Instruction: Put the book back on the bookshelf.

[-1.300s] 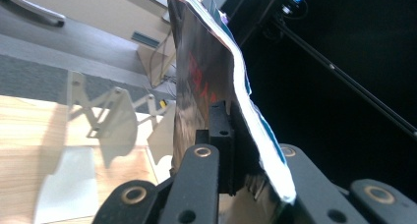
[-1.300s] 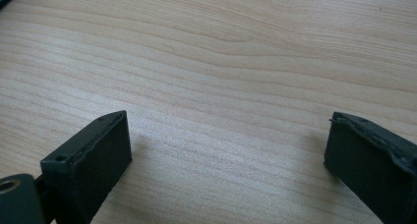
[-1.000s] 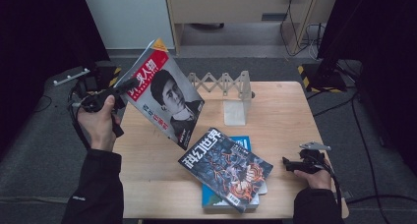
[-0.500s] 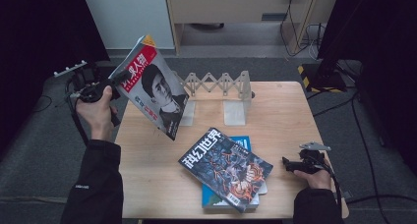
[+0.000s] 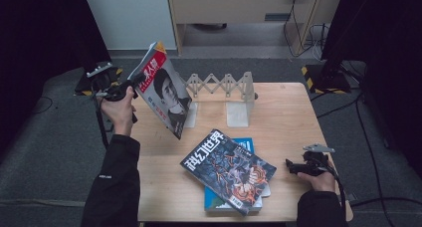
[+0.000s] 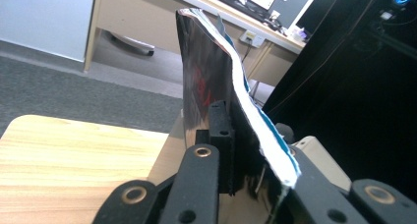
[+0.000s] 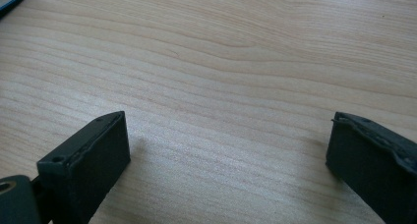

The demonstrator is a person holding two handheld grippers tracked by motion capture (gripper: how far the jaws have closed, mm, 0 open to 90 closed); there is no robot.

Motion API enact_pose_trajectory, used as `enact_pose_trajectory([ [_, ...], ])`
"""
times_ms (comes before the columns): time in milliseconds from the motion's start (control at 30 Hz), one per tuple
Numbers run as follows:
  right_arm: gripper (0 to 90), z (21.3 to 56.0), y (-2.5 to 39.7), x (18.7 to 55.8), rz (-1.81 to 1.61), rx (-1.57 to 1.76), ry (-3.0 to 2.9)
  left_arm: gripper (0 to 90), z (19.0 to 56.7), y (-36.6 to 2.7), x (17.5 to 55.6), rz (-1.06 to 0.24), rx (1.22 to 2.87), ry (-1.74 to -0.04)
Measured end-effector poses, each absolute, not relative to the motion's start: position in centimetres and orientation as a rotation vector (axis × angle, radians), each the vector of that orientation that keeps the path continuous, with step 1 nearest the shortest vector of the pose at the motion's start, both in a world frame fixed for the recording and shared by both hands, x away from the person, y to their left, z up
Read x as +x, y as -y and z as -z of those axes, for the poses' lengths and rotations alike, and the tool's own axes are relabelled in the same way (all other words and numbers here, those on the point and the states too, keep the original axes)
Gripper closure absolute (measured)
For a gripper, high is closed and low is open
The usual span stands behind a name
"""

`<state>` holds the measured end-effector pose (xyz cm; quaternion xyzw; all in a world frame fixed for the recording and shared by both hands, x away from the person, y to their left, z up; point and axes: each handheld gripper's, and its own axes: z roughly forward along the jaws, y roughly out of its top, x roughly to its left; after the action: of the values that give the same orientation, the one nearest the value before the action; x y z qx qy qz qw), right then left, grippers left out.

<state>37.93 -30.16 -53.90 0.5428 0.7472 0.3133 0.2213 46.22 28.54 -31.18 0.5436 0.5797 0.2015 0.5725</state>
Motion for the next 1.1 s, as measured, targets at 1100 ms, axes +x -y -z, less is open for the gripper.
enact_pose_trajectory([
  [1100, 2.9, 53.9, 30.1, 37.9, -0.868, 1.494, -2.075, 85.5, 33.4, -27.1, 44.7, -0.526, 1.414, -1.327],
])
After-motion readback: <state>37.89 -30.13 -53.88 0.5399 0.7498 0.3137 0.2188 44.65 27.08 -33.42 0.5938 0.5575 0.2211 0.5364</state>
